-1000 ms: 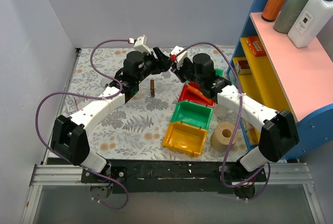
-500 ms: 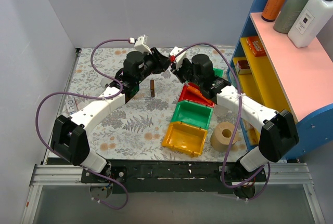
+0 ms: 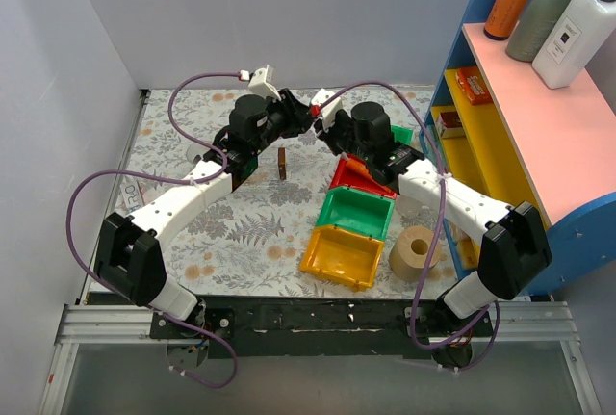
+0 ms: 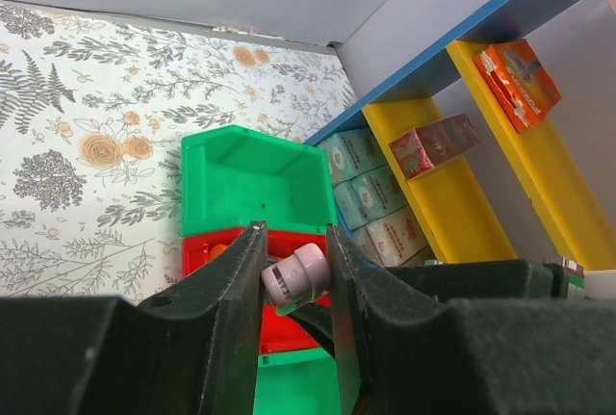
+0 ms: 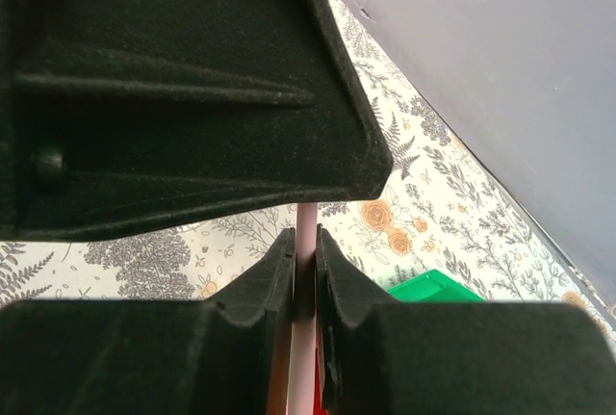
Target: Prepare toiletry sets of a toothbrush and toothpaste on the tray
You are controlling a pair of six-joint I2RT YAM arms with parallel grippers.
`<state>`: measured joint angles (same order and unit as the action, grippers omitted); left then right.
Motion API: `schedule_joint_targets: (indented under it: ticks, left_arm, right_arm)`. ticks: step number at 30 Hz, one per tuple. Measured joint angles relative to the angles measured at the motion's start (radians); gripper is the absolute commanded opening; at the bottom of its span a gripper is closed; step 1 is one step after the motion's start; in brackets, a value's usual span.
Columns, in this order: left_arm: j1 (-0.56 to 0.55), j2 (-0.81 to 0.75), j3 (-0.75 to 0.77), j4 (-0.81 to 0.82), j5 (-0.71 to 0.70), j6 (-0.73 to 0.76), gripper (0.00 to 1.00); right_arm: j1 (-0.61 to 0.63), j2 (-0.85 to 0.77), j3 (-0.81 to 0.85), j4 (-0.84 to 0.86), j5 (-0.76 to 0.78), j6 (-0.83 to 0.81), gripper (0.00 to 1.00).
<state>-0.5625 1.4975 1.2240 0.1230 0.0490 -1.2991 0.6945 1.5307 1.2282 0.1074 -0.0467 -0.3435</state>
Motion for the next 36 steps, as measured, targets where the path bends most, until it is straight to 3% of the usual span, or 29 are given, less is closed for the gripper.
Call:
schedule_joint_targets:
  ticks: [4, 7, 16, 24, 36]
  left_arm:
    - [0.0, 0.0, 0.0, -0.006, -0.01, 0.014, 0.0]
    - [-0.001, 0.002, 0.0, -0.011, -0.031, 0.03, 0.0]
    - [-0.001, 0.003, 0.0, -0.019, -0.072, 0.083, 0.0]
    - [-0.001, 0.02, 0.049, -0.06, -0.089, 0.165, 0.0]
    - [0.018, 0.017, 0.098, -0.181, -0.144, 0.334, 0.0]
  right_arm:
    - [0.004, 0.0, 0.0, -0.001, 0.0, -0.004, 0.4]
    - [0.007, 0.0, 0.0, -0.001, 0.003, -0.007, 0.45]
    - [0.008, -0.01, -0.034, 0.0, 0.029, -0.009, 0.47]
    - [-0.003, -0.078, -0.124, 0.005, 0.141, -0.029, 0.49]
    - [-0.208, -0.227, -0.198, 0.049, 0.012, 0.117, 0.51]
